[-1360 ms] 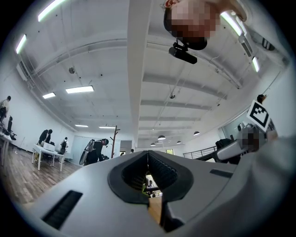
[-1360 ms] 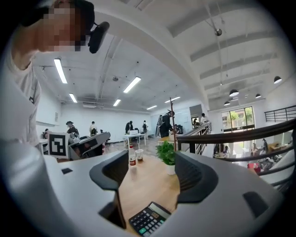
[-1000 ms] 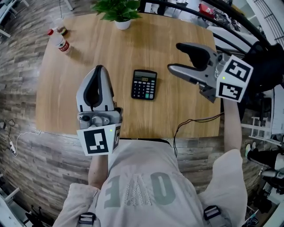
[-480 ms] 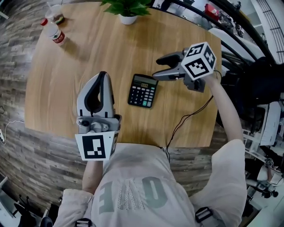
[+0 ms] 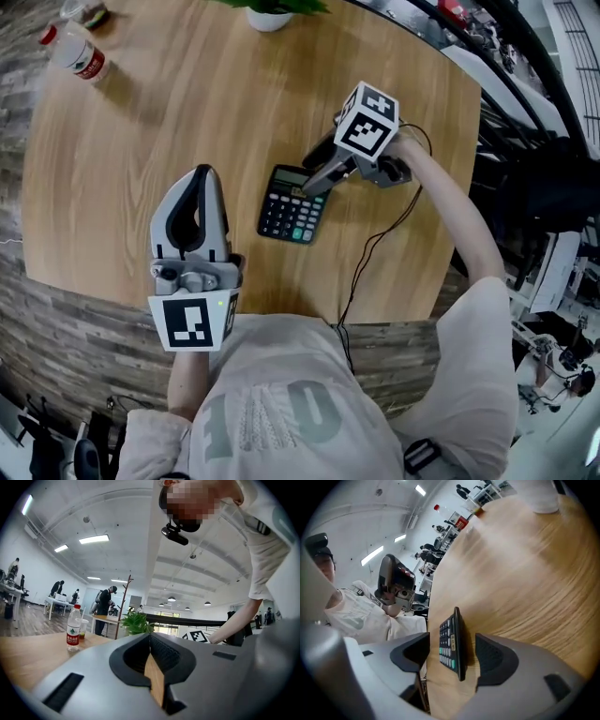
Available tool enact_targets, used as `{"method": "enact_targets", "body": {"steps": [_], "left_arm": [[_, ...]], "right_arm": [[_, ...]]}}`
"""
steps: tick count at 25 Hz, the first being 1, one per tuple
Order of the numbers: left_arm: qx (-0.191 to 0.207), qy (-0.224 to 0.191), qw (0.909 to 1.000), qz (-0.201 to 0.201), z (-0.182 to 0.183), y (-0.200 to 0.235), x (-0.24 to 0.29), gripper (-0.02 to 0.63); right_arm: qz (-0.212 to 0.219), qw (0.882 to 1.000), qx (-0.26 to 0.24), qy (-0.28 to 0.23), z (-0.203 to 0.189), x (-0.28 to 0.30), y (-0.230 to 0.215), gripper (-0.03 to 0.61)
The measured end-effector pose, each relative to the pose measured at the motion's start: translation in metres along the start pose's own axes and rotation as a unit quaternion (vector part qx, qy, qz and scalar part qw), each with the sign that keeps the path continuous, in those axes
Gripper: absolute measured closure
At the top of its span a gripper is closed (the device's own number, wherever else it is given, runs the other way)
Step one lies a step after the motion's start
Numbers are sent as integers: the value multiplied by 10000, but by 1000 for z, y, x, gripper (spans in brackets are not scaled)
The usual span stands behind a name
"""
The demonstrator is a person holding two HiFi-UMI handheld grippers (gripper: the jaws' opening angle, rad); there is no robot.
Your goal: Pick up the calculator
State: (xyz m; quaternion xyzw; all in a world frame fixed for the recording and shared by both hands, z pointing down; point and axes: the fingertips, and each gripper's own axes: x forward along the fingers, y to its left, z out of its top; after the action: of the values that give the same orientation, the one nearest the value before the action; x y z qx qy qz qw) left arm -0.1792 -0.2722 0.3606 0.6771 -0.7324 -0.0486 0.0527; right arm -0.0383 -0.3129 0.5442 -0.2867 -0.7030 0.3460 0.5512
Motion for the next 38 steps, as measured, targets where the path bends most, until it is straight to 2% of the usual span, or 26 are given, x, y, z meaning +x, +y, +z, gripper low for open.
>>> {"method": "enact_targets", "body": {"steps": [6, 9, 13, 15, 19, 23, 26, 38], "left_arm": [[-100, 205, 9997, 117, -22, 9, 9, 604], [-232, 200, 9995, 101, -27, 10, 13, 604], [40, 163, 9999, 17, -26, 9, 19, 604], [28, 67, 10000, 30, -23, 10, 22, 604], [-5, 132, 9999, 95, -25, 14, 23, 604], [-43, 137, 9999, 71, -24, 12, 21, 604], [-26, 91, 9999, 39, -22, 9, 20, 604], [6, -31, 9999, 157, -11, 16, 11, 604]], "right_arm": [[963, 9936, 334, 478, -6, 18, 1, 273], [1178, 9902, 392, 635, -8, 24, 4, 280], [1463, 9856, 442, 724, -6, 29, 11, 295], [1485, 9845, 518, 773, -9, 28, 11, 300], [1269, 9866, 399, 947, -12, 32, 9, 329], [727, 9896, 38, 1241, -19, 38, 2, 376], [288, 9893, -284, 1400, -22, 41, -4, 448], [-244, 9861, -354, 1604, -22, 43, -9, 456]]}}
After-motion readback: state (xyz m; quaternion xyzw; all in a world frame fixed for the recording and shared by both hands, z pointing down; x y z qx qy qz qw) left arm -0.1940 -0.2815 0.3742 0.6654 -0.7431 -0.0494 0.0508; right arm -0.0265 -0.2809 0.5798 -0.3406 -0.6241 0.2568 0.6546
